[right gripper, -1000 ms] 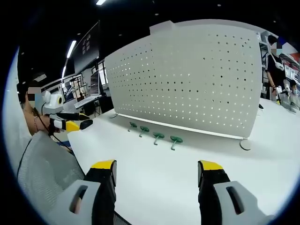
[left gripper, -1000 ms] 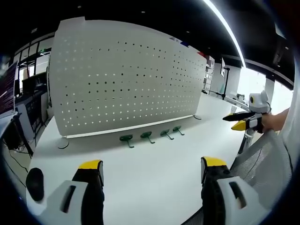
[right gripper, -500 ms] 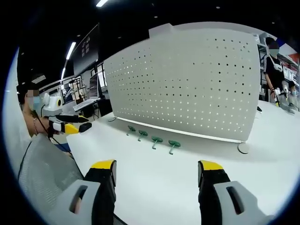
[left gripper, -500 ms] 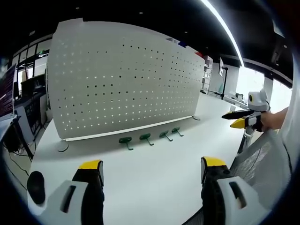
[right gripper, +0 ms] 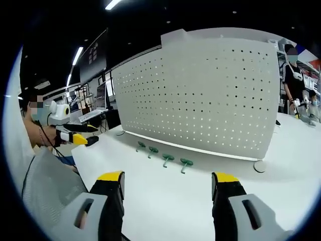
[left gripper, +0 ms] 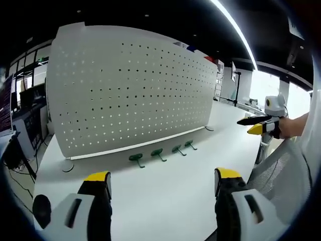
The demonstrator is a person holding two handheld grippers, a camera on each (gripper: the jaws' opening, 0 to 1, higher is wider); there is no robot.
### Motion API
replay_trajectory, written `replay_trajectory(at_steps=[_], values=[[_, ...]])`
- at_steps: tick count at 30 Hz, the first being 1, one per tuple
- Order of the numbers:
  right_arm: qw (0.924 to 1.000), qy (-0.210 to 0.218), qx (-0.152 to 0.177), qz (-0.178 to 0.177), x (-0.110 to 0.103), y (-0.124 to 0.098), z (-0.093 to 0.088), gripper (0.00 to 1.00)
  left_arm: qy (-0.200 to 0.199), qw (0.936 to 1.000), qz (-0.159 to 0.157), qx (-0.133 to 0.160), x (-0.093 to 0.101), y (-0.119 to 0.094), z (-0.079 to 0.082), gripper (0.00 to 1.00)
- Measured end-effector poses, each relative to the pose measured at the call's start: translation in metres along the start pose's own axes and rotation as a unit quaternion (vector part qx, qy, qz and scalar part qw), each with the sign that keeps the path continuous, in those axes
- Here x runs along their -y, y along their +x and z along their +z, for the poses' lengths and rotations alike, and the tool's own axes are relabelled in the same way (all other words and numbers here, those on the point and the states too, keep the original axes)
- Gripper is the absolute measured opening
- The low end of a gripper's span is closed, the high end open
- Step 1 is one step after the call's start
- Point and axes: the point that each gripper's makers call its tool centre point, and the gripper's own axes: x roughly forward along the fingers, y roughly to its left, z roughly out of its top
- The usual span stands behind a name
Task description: Insert the hook assembly into the mounting plate slot until the hook locks in place.
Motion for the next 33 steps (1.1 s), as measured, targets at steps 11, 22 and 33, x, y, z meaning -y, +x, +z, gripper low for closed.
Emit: replay_trajectory(at_steps=[11, 22, 33], values=[[1.0000, -0.003, 0.008, 0.001, -0.002, 0.003, 0.006, 0.69, 0.013, 0.9998, -0.016, -0.002, -0.002, 0.011, 0.007, 0.87], [0.9999, -0.013, 0.002, 0.004, -0.003, 0.006, 0.007, 0.68, 0.046, 0.9981, -0.039, -0.015, 0.000, 0.022, 0.014, 0.87], [0.9998, -0.016, 0.002, 0.008, -0.005, 0.008, 0.007, 0.68, 0.068, 0.9945, -0.069, -0.041, 0.001, 0.035, 0.018, 0.88]])
